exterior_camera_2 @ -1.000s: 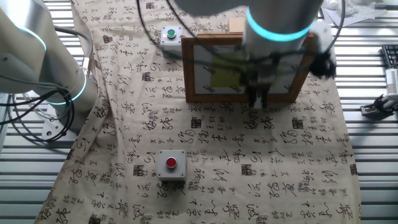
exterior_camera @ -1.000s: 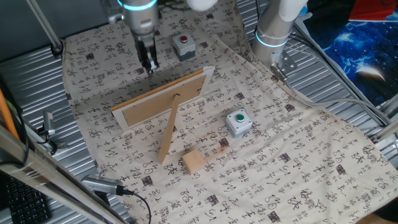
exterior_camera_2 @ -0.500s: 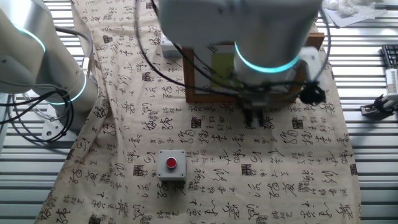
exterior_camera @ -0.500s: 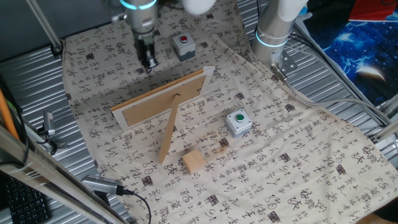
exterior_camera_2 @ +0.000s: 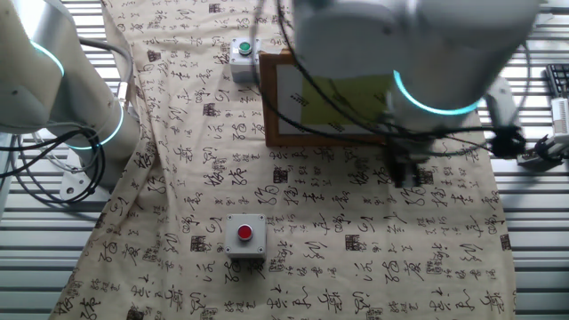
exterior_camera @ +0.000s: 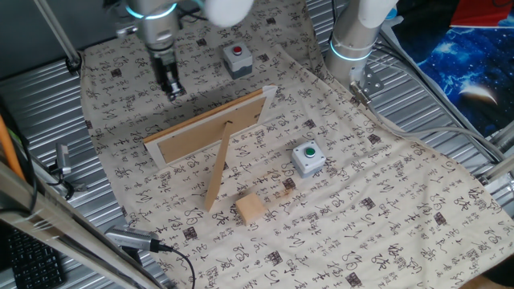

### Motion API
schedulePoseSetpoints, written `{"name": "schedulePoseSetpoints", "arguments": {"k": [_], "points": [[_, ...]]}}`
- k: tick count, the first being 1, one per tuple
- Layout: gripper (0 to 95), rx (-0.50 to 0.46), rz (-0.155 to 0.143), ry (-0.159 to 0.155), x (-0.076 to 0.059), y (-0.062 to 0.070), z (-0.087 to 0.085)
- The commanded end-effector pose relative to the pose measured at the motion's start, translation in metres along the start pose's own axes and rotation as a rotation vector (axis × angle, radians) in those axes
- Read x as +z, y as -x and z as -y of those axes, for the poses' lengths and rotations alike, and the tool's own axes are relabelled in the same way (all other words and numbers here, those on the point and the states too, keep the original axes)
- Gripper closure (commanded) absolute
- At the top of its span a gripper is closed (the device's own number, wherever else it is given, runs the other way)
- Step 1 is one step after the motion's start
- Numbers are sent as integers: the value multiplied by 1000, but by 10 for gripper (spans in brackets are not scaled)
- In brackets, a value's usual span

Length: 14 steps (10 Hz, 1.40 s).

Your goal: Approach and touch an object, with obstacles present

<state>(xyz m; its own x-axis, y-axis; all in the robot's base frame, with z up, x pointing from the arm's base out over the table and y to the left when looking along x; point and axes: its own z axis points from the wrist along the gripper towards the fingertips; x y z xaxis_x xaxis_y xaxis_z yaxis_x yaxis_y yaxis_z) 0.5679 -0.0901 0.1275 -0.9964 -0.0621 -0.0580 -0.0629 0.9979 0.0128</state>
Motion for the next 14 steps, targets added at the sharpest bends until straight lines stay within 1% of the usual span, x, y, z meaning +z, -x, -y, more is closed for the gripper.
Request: {"name": "schedulePoseSetpoints", "arguments": {"k": [1, 5, 6, 7, 10, 14], "points": [[950, -5, -8, 0, -4, 10, 0], [950, 2, -13, 0, 0, 45, -3], [950, 14, -22, -1, -3, 54, -6], [950, 21, -26, -4, -6, 58, -9], [950, 28, -34, -6, -9, 61, -10], [950, 32, -35, -5, -9, 61, -10]]}}
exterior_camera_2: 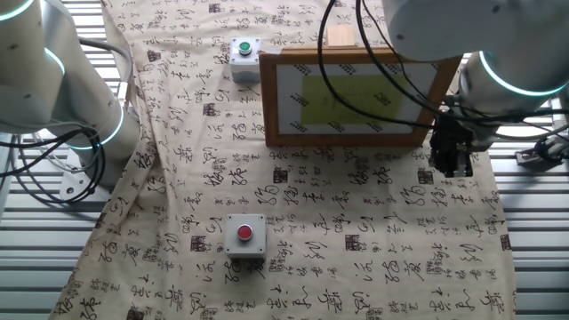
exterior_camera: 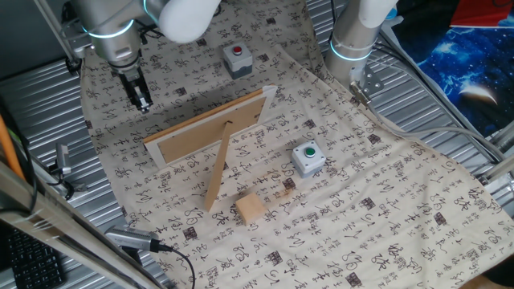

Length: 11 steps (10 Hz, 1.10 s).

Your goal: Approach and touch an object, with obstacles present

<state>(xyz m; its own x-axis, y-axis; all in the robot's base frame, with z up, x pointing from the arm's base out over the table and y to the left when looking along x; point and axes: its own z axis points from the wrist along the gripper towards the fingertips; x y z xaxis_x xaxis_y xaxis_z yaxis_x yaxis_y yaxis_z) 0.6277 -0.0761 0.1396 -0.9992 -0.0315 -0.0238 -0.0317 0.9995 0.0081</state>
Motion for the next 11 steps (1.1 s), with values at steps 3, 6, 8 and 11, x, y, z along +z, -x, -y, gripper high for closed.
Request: {"name": "schedulePoseSetpoints", "arguments": {"k": [3, 6, 8, 11], "points": [[950, 2, -1, 1, 0, 0, 0], [950, -3, 0, 2, 0, 0, 0], [950, -45, 8, 14, 0, 0, 0], [950, -65, 10, 21, 0, 0, 0]]}}
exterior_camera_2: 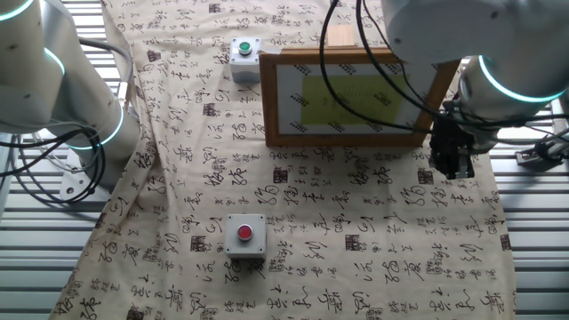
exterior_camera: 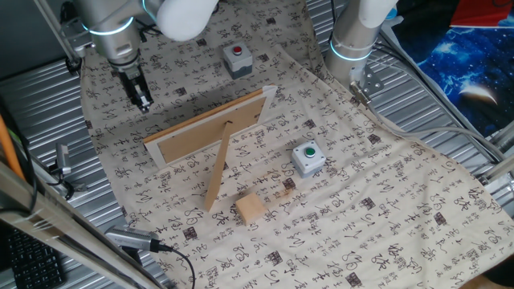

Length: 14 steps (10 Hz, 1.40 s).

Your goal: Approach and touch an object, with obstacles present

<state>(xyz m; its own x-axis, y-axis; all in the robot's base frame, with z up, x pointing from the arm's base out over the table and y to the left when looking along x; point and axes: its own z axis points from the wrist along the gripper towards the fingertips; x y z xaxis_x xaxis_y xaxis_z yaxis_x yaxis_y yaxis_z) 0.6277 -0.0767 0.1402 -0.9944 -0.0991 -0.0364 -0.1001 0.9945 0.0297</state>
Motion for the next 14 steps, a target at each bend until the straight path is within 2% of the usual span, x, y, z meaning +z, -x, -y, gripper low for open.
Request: {"name": "schedulePoseSetpoints", "arguments": {"k": [1, 2, 3, 5, 10, 14], "points": [[950, 3, -1, -3, 0, 0, -1], [950, 9, 24, -13, 0, 0, -1], [950, 41, 30, -40, 0, 0, -1], [950, 56, 51, -39, 0, 0, -1], [950, 51, 52, -33, 2, 3, 1], [950, 35, 42, -23, 0, 27, 9]]}}
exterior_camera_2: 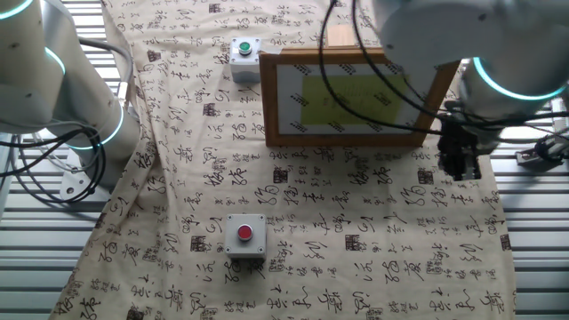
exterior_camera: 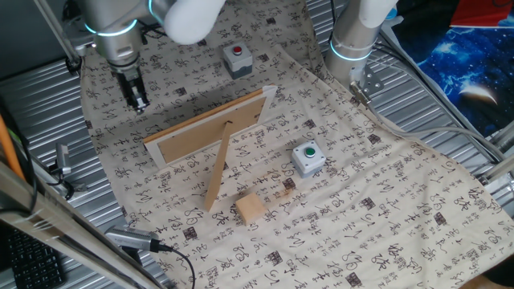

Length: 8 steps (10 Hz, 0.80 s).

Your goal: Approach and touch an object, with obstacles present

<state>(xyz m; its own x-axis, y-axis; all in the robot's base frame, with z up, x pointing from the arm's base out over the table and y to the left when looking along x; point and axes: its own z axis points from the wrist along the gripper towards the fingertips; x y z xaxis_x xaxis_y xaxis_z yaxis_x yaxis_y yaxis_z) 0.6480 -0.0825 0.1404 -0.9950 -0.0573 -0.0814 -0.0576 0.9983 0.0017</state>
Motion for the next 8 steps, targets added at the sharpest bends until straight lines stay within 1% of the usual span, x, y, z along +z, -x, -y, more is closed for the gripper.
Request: {"name": "schedulePoseSetpoints", "arguments": {"k": [1, 2, 5, 6, 7, 8], "points": [[950, -12, -9, 10, 0, 15, 1], [950, -19, -15, 13, 0, 25, 1], [950, -24, -21, 21, 5, 48, -5], [950, -23, -20, 23, 7, 52, -8], [950, -18, -21, 26, 11, 61, -15], [950, -11, -21, 30, 13, 66, -20]]}}
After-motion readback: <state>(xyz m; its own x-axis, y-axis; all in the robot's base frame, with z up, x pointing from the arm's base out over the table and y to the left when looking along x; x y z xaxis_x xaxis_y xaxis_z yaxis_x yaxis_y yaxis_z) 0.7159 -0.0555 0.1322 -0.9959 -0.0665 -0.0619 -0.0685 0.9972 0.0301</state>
